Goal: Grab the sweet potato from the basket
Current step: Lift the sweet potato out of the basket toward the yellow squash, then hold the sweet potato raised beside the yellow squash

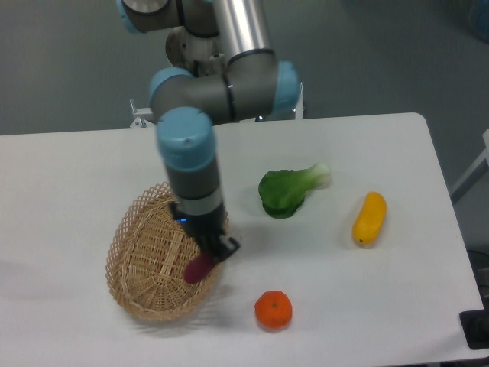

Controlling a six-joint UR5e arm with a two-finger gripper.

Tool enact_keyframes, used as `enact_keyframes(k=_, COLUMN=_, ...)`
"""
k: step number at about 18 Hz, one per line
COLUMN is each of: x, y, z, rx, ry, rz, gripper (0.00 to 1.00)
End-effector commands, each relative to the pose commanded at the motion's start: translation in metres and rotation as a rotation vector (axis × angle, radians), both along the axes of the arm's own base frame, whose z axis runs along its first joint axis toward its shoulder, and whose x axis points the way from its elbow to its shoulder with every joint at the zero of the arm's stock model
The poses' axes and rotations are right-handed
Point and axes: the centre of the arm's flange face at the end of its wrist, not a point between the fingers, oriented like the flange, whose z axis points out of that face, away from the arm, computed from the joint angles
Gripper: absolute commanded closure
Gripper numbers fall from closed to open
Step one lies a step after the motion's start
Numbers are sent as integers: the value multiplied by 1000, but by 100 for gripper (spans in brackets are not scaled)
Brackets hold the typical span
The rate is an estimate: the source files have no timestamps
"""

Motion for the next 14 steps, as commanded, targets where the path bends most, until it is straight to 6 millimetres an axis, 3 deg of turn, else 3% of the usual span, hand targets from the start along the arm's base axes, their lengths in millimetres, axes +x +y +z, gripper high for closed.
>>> enact_keyframes(k=4, x=-61, y=-61, z=5, rx=-43, ry=6, rz=-52, gripper=81)
enact_keyframes(k=7, x=-86, y=-94, z=14, rx=-44, ry=1, rz=-69, gripper=81)
enact_keyframes(k=11, x=-106, y=-116, z=15, rx=-42, ry=1, rz=-66, gripper=81)
enact_keyframes(k=14, x=-113, y=-121, z=19, rx=-24, ry=4, rz=-55, gripper=81)
